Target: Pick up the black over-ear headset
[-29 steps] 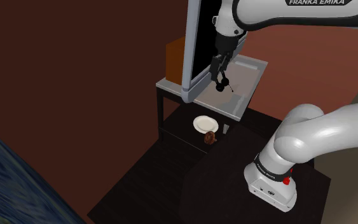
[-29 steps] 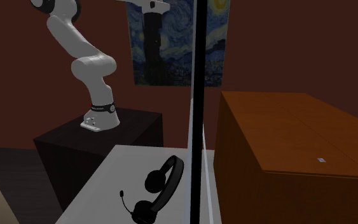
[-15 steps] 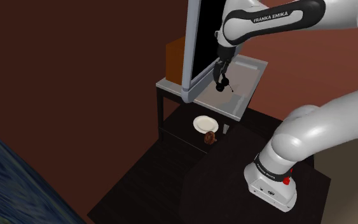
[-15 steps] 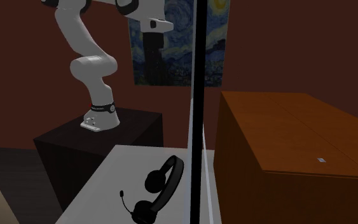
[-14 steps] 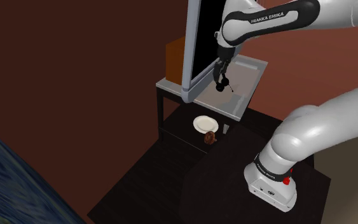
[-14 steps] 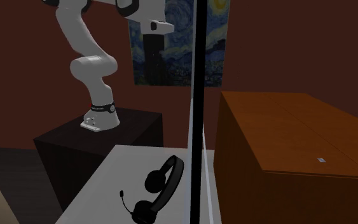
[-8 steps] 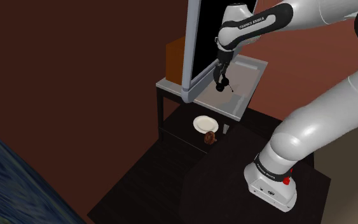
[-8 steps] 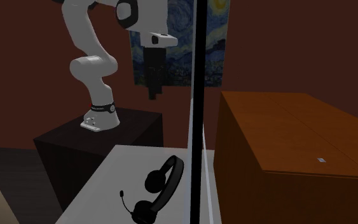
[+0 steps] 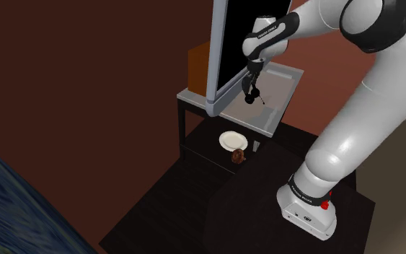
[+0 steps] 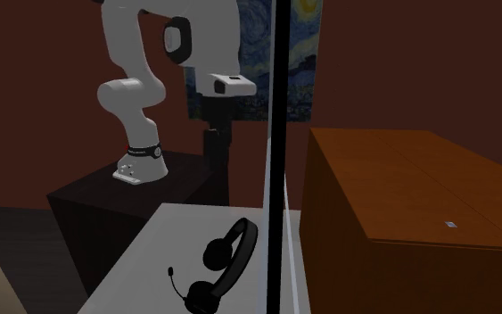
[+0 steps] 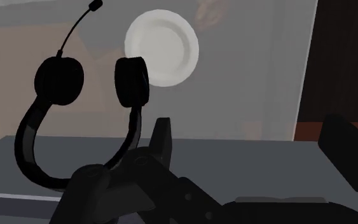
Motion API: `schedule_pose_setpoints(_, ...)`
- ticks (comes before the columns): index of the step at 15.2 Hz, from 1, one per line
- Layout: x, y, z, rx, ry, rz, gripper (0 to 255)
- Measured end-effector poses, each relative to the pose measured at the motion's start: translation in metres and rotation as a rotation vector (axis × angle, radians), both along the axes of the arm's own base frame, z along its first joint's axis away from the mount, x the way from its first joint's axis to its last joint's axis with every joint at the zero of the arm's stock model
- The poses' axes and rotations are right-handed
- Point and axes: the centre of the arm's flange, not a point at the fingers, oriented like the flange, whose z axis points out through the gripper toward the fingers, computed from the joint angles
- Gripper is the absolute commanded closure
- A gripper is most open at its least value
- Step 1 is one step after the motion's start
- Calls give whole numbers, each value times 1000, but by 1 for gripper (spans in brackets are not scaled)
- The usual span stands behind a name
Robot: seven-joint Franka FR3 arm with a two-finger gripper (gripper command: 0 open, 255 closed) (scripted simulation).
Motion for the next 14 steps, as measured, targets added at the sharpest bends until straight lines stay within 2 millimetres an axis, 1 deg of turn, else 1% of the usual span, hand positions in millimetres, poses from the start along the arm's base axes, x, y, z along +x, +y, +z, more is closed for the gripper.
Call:
schedule_pose_setpoints(3,10,-30,-19,0,4,2,0)
schedule_pose_setpoints(6,27,-63,-39,0,7,5,0)
schedule_pose_setpoints(8,34,-82,-52,-1,9,7,0)
schedule_pose_setpoints(9,41,-93,-60,-1,10,8,0)
schedule_pose_setpoints(11,44,-102,-70,0,12,9,0)
schedule_pose_setpoints(14,45,-105,-86,0,12,9,0)
